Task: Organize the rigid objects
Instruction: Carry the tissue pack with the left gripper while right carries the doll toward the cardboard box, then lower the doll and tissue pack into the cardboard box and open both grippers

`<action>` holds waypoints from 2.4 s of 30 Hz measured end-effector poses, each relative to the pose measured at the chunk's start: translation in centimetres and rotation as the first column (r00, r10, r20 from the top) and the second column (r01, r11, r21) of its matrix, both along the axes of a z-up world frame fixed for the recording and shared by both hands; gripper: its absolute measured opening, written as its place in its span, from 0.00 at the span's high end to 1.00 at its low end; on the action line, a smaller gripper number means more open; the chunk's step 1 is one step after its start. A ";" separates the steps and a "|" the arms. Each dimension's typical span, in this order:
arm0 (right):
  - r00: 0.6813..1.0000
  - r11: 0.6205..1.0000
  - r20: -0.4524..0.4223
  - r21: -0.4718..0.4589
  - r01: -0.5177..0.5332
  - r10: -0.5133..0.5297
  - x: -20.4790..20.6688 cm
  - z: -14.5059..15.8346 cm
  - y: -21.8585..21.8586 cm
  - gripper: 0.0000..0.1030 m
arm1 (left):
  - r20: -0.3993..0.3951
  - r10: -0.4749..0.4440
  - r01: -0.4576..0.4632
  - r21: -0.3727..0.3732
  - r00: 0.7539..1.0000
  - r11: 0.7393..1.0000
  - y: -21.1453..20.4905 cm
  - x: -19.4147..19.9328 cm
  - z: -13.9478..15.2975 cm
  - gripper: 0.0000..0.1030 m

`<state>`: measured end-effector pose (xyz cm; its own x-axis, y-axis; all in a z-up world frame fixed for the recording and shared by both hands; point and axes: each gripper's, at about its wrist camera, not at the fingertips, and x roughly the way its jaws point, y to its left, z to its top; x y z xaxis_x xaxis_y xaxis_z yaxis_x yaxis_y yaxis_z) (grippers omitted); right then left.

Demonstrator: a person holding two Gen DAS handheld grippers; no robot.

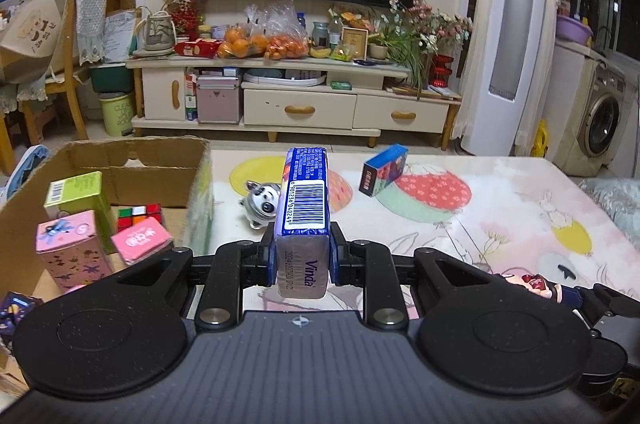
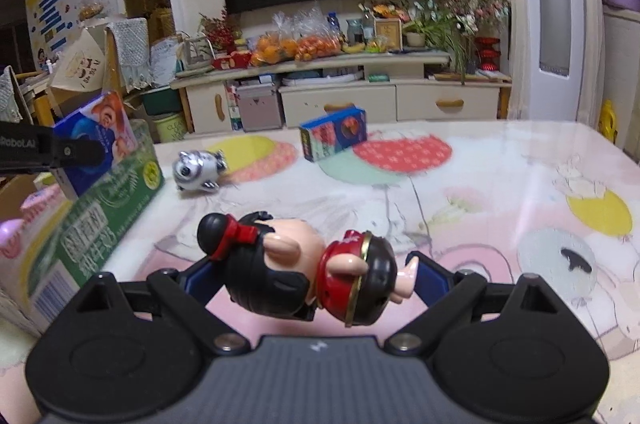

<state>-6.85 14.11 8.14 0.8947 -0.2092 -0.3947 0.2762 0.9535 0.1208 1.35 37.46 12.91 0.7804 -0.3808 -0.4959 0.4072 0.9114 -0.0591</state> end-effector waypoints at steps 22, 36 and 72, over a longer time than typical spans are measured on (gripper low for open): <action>0.958 0.963 0.105 -0.081 -0.259 0.266 9.3 8.0 9.9 0.08 | -0.001 0.260 -0.260 -0.003 0.966 0.966 9.5 4.0 2.6 0.73; 0.936 0.936 0.057 -0.095 -0.340 0.346 15.9 7.6 14.1 0.08 | -0.077 0.371 -0.368 0.053 0.925 0.928 11.5 5.3 1.4 0.72; 0.963 0.975 0.174 -0.125 -0.185 0.205 11.1 8.1 11.2 0.03 | 0.007 0.349 -0.347 0.126 0.937 0.929 8.9 4.5 1.3 0.00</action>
<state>4.23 25.31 16.20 0.9775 -0.0550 -0.2036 0.0657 0.9967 0.0466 5.88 46.35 14.22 0.8447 -0.0217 -0.5348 0.0630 0.9963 0.0590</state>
